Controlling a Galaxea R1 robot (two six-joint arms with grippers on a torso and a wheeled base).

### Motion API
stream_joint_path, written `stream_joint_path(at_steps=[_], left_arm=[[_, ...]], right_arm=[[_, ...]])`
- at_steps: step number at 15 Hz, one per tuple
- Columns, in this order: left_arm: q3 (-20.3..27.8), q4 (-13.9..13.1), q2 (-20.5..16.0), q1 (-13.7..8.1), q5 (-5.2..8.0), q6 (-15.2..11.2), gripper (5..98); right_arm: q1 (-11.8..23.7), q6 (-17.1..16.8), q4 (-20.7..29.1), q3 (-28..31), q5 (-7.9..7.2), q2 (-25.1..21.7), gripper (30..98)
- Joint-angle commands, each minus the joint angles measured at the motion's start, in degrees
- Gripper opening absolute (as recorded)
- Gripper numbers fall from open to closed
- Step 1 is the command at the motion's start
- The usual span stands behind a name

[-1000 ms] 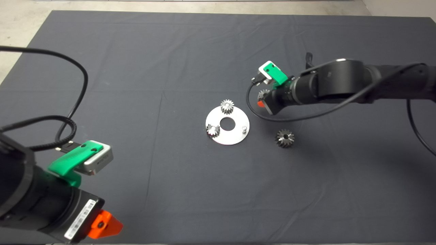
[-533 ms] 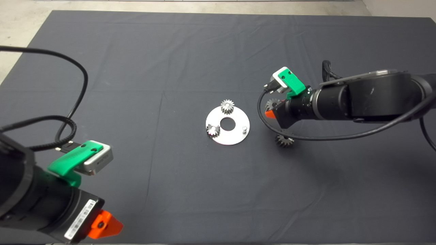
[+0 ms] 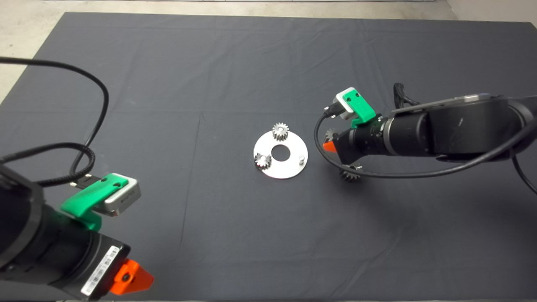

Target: Remove an incorrectly installed larger gear and replace it with the correct smaller gear

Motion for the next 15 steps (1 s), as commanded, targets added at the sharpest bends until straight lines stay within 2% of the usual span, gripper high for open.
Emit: stream_joint_path(at_steps=[1,3,7,11,15], left_arm=[[0.6,-0.4,0.3,-0.5,-0.29,0.0,97.7],[0.6,-0.4,0.3,-0.5,-0.29,0.0,97.7],[0.6,-0.4,0.3,-0.5,-0.29,0.0,97.7],[0.7,-0.4,0.0,-0.5,-0.29,0.0,97.7],[0.7,-0.5,-0.2,-0.5,-0.29,0.0,97.7]], right_arm=[[-0.2,0.4,-0.3,-0.4,-0.39,2.9,39.5],[-1.2,0.1,-0.4,-1.3,-1.61,4.5,39.4],[-3.3,-0.3,-0.5,-5.0,-1.65,7.6,39.4],[-3.6,-0.9,-0.5,-8.2,-1.73,10.2,39.4],[-3.6,-1.5,-0.5,-8.2,-4.36,11.6,39.5]])
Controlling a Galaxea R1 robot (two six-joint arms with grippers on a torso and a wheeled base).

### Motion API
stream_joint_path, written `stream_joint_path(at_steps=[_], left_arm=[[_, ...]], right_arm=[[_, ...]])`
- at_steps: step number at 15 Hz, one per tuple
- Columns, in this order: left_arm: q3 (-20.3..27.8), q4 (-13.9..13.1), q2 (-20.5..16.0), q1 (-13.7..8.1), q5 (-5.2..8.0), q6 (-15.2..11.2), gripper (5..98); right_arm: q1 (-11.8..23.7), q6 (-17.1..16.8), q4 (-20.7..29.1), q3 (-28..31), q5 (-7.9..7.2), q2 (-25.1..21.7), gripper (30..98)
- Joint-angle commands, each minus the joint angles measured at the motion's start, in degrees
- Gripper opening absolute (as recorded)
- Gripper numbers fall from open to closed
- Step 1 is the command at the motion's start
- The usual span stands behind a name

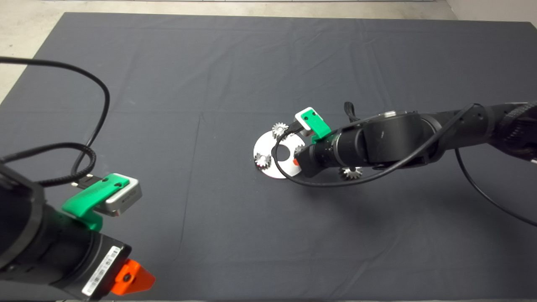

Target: Remove an incorrectly installed larger gear and replace it with the correct smaller gear

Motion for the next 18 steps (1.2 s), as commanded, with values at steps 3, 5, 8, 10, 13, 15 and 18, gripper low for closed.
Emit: stream_joint_path(at_steps=[3,5,8,10,13,15,18], left_arm=[[0.7,-0.4,-0.2,-0.5,0.02,0.1,97.7],[0.7,-0.4,-0.3,-0.5,0.02,0.1,97.7],[0.7,-0.4,-0.4,-0.5,0.02,0.1,97.7],[0.8,-0.4,-0.7,-0.5,0.02,0.1,97.7],[0.9,-0.4,-2.3,-0.5,0.02,0.1,97.7],[0.9,-0.4,-2.3,-0.5,0.01,0.1,97.7],[1.2,-0.4,-2.3,-0.5,0.02,0.2,97.7]], right_arm=[[1.5,-0.8,-0.5,0.6,-3.35,0.4,39.4],[1.5,-1.5,-0.6,0.6,-4.41,0.4,39.4],[1.4,-1.7,-1.0,0.6,-4.47,0.3,39.4],[1.2,-1.7,-1.7,0.6,-4.47,0.4,39.4],[0.4,-1.5,-2.8,0.6,-4.47,0.4,39.4],[-0.9,-1.5,-5.3,0.8,-4.56,0.4,39.4],[-1.7,-1.3,-6.4,1.5,-4.47,0.4,39.3]])
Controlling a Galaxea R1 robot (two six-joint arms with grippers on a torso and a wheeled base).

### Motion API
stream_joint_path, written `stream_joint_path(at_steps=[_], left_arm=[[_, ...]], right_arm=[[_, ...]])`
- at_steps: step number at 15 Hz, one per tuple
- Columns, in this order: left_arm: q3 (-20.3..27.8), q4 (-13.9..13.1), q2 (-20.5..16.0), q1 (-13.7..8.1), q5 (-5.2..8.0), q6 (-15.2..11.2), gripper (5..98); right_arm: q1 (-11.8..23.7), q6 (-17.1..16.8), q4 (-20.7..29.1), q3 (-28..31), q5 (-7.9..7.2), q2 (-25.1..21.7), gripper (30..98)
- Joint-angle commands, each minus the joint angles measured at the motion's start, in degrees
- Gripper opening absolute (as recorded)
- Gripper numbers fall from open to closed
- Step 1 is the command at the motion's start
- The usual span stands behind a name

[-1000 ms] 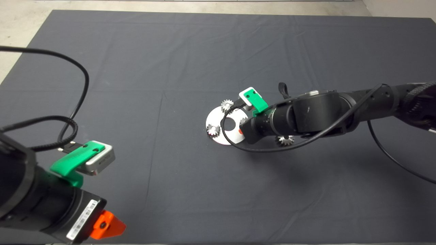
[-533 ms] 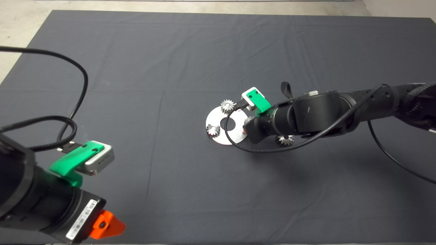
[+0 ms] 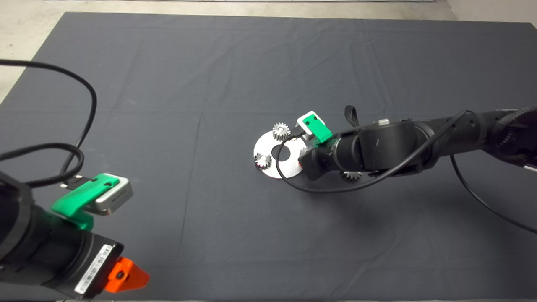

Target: Remove an incorrectly installed larger gear and replace it with the correct smaller gear

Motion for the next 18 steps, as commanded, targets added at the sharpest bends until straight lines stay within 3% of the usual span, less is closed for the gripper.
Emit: stream_joint_path(at_steps=[1,18], left_arm=[[1.1,-0.4,0.0,-0.5,-0.04,0.1,97.7],[1.3,-0.4,-1.1,-0.5,-0.05,0.2,97.7]], right_arm=[[0.8,0.2,-3.5,1.5,0.27,0.2,39.4],[0.0,0.3,-8.0,2.1,0.26,0.3,39.3]])
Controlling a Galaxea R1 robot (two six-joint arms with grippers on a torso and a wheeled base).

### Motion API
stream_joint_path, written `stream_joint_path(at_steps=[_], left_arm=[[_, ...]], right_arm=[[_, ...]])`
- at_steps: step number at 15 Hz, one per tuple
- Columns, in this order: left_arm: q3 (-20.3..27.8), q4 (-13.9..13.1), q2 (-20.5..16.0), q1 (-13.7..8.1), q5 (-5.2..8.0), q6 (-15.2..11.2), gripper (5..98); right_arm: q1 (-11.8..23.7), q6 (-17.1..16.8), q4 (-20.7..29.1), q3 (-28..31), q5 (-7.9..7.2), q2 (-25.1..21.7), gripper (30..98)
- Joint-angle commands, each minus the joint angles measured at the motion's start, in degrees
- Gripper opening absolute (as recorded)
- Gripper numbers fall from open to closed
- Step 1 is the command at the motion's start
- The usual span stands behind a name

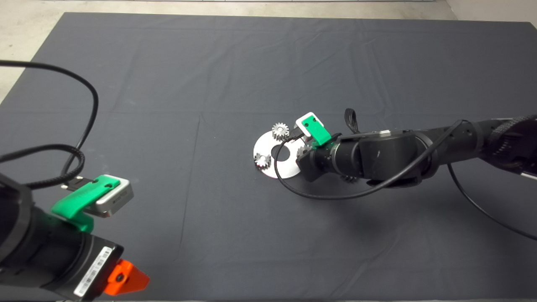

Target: Remove an incorrectly installed larger gear and replace it with the correct smaller gear

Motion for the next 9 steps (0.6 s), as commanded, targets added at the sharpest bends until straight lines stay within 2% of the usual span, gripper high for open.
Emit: stream_joint_path(at_steps=[1,3,6,9], left_arm=[[1.0,-0.4,-0.9,-0.5,-0.05,0.2,97.7],[1.0,-0.4,-1.5,-0.5,0.04,0.3,97.7],[1.3,-0.4,-4.4,-0.5,-0.04,0.5,97.7],[1.5,-0.5,-4.4,-0.5,-0.05,1.0,97.7]], right_arm=[[1.2,0.2,-3.0,0.8,0.27,0.3,39.3],[1.2,0.2,-3.0,0.4,0.18,0.8,39.3],[1.2,0.3,-3.0,0.1,-0.08,1.2,39.3],[1.2,0.3,-2.9,-1.2,-0.26,1.9,39.3]])
